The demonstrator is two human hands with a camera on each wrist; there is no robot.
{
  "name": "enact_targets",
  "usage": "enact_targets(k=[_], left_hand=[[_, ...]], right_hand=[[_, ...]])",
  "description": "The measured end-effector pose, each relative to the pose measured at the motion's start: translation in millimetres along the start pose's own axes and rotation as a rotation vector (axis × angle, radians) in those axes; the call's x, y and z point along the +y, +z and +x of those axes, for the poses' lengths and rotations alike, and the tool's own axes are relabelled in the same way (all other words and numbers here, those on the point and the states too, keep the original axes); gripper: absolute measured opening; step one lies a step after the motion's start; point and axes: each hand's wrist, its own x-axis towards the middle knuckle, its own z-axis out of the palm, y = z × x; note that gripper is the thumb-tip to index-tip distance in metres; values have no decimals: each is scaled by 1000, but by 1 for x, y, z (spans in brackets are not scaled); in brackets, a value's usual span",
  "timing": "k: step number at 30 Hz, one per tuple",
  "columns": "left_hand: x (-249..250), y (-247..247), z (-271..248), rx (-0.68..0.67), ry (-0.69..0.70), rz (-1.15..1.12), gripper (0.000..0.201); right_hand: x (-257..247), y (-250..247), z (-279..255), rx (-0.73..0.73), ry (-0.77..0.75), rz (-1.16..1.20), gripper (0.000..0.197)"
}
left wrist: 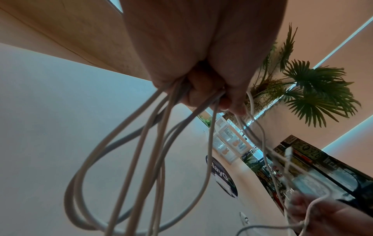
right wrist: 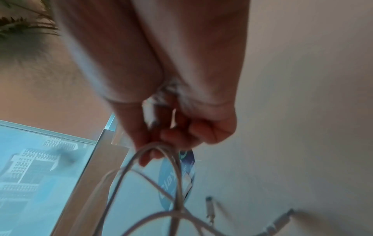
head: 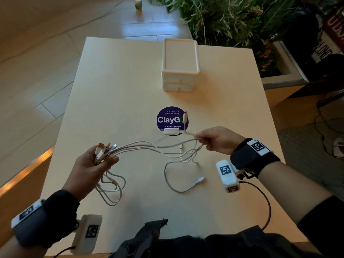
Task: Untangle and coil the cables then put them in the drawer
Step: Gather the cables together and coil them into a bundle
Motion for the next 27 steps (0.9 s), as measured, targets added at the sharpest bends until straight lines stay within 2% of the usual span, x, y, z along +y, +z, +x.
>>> enact_targets(k=[2, 5, 8, 13, 18, 22, 24, 27], left_hand=[[-2, -4, -1, -4, 6, 6, 11], [-6, -6, -2, -24, 8, 18, 12], [-10, -3, -2, -31, -1, 19, 10], [-17, 1, -3, -13, -9, 25, 7], [-20, 5, -1, -44, 18, 54, 12], [-19, 11, -1, -71, 28, 82, 18], [-20, 8, 2, -32, 23, 65, 18], [-24, -2, 4, 4, 8, 48, 23]], right_hand=[[0, -4, 3, 185, 64, 105, 22], [-2, -6, 3, 299, 178, 239, 25], [-8, -5, 2, 323, 260, 386, 26], [-13, -6, 2, 356, 236, 587, 28], [-9, -1, 10, 461, 83, 639, 18], [-6, 1, 7, 383, -17, 613, 16], [-6, -6, 5, 354, 33, 637, 18], [-7, -21, 4, 395, 143, 600, 23]])
